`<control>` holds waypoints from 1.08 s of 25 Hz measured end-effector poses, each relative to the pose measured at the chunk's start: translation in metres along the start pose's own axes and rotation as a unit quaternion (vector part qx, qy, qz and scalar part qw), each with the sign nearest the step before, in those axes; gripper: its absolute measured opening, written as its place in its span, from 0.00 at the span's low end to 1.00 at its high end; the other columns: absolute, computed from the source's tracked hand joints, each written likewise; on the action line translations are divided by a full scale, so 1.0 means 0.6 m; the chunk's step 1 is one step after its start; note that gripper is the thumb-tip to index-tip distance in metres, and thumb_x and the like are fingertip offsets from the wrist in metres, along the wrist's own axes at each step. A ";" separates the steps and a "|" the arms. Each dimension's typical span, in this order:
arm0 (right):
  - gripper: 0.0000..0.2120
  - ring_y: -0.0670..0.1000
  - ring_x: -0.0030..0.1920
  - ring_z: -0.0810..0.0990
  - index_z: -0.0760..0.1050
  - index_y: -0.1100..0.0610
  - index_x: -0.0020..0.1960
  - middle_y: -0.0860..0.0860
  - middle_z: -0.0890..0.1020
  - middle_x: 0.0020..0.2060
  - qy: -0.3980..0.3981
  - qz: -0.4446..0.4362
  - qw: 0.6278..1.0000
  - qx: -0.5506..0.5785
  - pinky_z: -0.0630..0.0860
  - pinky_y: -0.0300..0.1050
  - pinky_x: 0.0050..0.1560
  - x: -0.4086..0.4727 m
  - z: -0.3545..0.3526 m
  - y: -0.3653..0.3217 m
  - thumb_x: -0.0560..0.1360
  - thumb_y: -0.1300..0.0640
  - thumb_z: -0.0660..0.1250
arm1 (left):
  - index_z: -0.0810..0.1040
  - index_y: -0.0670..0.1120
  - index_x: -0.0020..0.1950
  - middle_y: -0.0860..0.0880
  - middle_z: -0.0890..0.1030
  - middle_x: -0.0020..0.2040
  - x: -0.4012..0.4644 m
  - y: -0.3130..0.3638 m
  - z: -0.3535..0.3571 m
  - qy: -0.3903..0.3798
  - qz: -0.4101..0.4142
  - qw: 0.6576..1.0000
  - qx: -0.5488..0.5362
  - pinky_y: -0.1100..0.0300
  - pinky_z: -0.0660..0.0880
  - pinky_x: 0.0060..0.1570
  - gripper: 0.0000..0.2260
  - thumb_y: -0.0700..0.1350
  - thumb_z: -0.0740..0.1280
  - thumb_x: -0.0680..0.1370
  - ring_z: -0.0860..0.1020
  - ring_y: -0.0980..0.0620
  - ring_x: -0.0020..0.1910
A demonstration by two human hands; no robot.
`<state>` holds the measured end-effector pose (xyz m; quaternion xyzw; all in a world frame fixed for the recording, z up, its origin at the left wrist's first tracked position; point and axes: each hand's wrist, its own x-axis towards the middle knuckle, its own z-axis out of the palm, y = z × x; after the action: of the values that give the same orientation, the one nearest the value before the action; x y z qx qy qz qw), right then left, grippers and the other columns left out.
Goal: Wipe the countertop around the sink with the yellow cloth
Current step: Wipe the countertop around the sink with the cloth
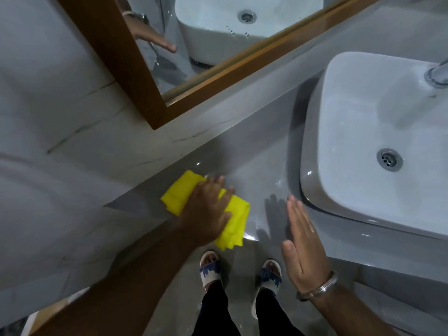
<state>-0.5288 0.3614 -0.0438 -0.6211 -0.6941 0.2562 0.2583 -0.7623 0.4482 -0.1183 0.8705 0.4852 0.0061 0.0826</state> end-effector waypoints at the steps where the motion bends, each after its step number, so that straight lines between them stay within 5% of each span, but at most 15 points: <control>1: 0.33 0.57 0.76 0.55 0.53 0.64 0.75 0.58 0.58 0.75 0.007 -0.003 1.000 0.010 0.54 0.47 0.75 0.007 -0.003 -0.007 0.80 0.41 0.43 | 0.70 0.45 0.73 0.38 0.68 0.74 0.022 0.038 0.005 0.001 0.016 1.000 -0.017 0.42 0.60 0.71 0.27 0.57 0.58 0.77 0.66 0.36 0.73; 5: 0.34 0.54 0.76 0.55 0.52 0.64 0.75 0.55 0.58 0.75 0.034 0.022 0.999 -0.007 0.53 0.43 0.74 0.030 -0.014 -0.004 0.80 0.40 0.43 | 0.66 0.43 0.74 0.38 0.66 0.75 0.086 0.102 -0.006 -0.035 0.038 0.997 -0.066 0.43 0.61 0.72 0.28 0.57 0.52 0.79 0.64 0.37 0.74; 9: 0.34 0.58 0.73 0.61 0.56 0.62 0.75 0.57 0.63 0.73 -0.032 0.019 0.993 -0.116 0.58 0.48 0.72 0.062 0.021 0.000 0.79 0.39 0.43 | 0.62 0.38 0.76 0.36 0.63 0.76 0.009 -0.060 -0.016 0.059 -0.041 0.996 -0.056 0.44 0.59 0.73 0.34 0.62 0.48 0.81 0.61 0.38 0.75; 12: 0.30 0.63 0.71 0.66 0.60 0.55 0.73 0.59 0.67 0.72 -0.107 -0.049 0.966 -0.229 0.68 0.57 0.67 0.118 0.107 -0.022 0.77 0.40 0.49 | 0.59 0.36 0.76 0.36 0.60 0.77 -0.037 -0.144 -0.025 0.014 -0.056 0.998 -0.006 0.45 0.56 0.74 0.42 0.69 0.50 0.77 0.59 0.39 0.76; 16: 0.31 0.64 0.71 0.64 0.63 0.50 0.73 0.58 0.64 0.74 -0.161 -0.031 0.940 -0.299 0.67 0.62 0.66 0.197 0.175 -0.021 0.73 0.40 0.48 | 0.58 0.37 0.77 0.37 0.59 0.78 -0.029 -0.140 -0.017 -0.031 -0.055 0.998 0.021 0.44 0.55 0.75 0.47 0.72 0.56 0.72 0.57 0.41 0.77; 19: 0.34 0.65 0.73 0.58 0.56 0.51 0.76 0.58 0.58 0.76 -0.117 0.065 0.945 -0.300 0.59 0.62 0.69 0.220 0.156 0.017 0.73 0.37 0.45 | 0.59 0.38 0.77 0.38 0.59 0.78 -0.031 -0.144 -0.020 -0.025 -0.062 0.998 0.017 0.45 0.55 0.75 0.47 0.71 0.58 0.70 0.57 0.41 0.77; 24: 0.37 0.62 0.75 0.55 0.55 0.58 0.76 0.60 0.56 0.76 -0.140 0.003 0.938 -0.317 0.59 0.60 0.71 0.083 0.122 0.020 0.74 0.38 0.54 | 0.59 0.39 0.77 0.38 0.60 0.78 -0.028 -0.139 -0.027 -0.030 -0.071 0.997 0.000 0.45 0.56 0.75 0.47 0.71 0.59 0.69 0.58 0.42 0.77; 27: 0.33 0.63 0.75 0.55 0.56 0.57 0.76 0.60 0.56 0.76 -0.095 0.076 0.944 -0.308 0.60 0.61 0.71 0.119 0.112 0.038 0.75 0.41 0.49 | 0.59 0.39 0.77 0.39 0.60 0.78 -0.029 -0.141 -0.026 -0.026 -0.074 0.997 0.000 0.45 0.55 0.75 0.47 0.70 0.61 0.69 0.57 0.42 0.77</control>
<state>-0.5645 0.4325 -0.1058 -0.6943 -0.7111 0.1065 -0.0326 -0.8443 0.4794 -0.1143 0.8322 0.5456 -0.0222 0.0956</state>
